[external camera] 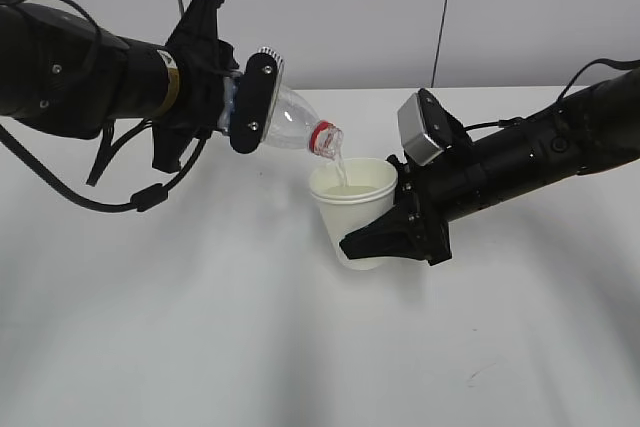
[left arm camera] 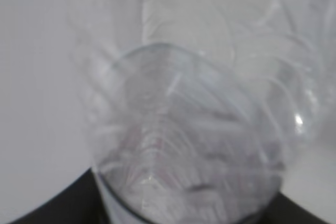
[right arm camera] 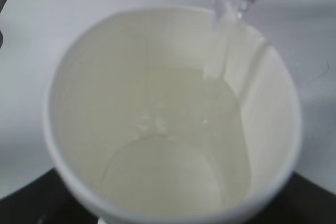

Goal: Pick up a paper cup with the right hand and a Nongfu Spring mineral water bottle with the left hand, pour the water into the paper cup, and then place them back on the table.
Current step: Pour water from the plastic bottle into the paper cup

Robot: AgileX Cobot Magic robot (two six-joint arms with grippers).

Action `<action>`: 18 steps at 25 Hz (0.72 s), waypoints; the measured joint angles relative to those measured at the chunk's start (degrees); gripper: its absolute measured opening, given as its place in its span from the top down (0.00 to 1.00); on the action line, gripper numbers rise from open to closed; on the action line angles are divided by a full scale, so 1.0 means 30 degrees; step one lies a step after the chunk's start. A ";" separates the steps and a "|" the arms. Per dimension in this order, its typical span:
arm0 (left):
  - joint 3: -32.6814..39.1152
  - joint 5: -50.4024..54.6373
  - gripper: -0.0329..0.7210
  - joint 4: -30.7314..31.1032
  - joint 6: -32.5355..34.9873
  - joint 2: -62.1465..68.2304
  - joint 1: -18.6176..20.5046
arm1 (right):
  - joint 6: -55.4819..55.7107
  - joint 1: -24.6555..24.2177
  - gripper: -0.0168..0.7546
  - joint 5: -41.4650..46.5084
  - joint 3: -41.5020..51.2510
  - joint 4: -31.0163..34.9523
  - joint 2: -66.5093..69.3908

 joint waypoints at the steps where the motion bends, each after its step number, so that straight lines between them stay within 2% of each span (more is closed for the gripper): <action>1: 0.0000 0.0000 0.52 0.0000 0.0000 0.0000 0.0000 | 0.0000 0.0000 0.36 0.0043 0.0000 0.0000 0.0000; 9: 0.0000 0.0000 0.52 0.0000 0.0000 0.0000 -0.0543 | 0.0000 0.0000 0.36 0.0158 0.0000 0.0000 0.0000; 18: 0.0000 0.0000 0.52 0.0000 0.0000 0.0000 -0.0580 | 0.0000 0.0000 0.36 0.0231 0.0000 -0.0040 0.0000</action>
